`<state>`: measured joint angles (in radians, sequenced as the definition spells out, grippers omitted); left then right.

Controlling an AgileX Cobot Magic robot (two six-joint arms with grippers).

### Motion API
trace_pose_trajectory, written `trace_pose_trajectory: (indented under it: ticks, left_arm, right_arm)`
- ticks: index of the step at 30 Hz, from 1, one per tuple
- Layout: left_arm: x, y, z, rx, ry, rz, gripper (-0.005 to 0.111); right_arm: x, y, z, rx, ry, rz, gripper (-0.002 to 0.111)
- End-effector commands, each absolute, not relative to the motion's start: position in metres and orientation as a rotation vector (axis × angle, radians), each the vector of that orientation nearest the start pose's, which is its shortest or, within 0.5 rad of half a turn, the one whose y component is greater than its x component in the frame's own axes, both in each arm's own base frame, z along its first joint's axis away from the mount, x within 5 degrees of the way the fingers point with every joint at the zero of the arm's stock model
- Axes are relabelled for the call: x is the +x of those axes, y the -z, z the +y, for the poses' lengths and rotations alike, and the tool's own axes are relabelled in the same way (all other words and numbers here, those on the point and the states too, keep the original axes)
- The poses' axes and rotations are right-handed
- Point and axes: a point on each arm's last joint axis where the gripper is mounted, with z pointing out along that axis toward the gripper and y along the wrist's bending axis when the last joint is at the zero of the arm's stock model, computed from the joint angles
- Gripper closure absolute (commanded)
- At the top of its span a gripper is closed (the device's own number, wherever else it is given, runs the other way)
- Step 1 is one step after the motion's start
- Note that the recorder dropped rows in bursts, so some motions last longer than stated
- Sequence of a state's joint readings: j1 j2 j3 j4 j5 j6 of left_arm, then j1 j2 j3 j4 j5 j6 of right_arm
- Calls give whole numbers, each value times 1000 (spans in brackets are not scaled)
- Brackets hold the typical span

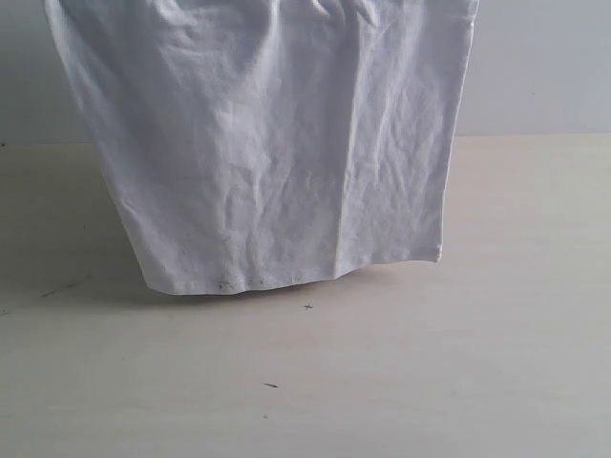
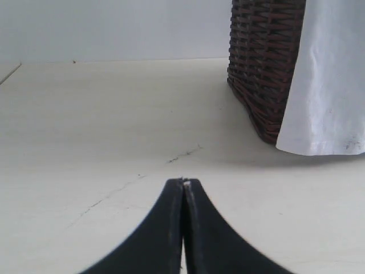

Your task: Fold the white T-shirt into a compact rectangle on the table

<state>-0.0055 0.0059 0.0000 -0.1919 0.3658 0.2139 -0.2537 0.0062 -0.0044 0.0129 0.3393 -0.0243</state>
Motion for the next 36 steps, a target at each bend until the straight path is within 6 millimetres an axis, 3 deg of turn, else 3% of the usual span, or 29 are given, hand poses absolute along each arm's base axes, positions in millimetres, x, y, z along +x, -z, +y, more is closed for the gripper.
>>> trace_pose_trajectory:
  ticks: [1, 11, 17, 21, 24, 27, 31, 33, 36]
  left_arm:
    - [53, -181, -7, 85, 49, 1835, 107]
    - [56, -202, -6, -132, 233, 1605, 107]
    - [56, -211, -2, -176, 222, 1498, 107]
    - [56, -214, 0, -188, 221, 1471, 107]
    - [56, -213, -1, -459, 523, 1442, 107]
    - [56, -205, -6, -486, 597, 1525, 107]
    - [55, -197, -13, -490, 662, 1629, 107]
    - [55, -198, -15, -557, 761, 1617, 107]
    - [55, -198, -15, -566, 771, 1611, 107]
  right_arm:
    - [52, -183, -13, 224, 180, 1807, 108]
    - [52, -183, -13, 224, 180, 1807, 108]
    - [53, -186, -13, 216, 187, 1776, 108]
    - [55, -205, -14, 210, 188, 1562, 108]
    - [53, -222, -15, 409, -43, 1324, 108]
    - [50, -230, -18, 486, -130, 1206, 108]
    - [51, -226, -17, 492, -136, 1245, 108]
    - [52, -224, -17, 500, -145, 1273, 108]
    - [53, -219, -16, 533, -183, 1315, 108]
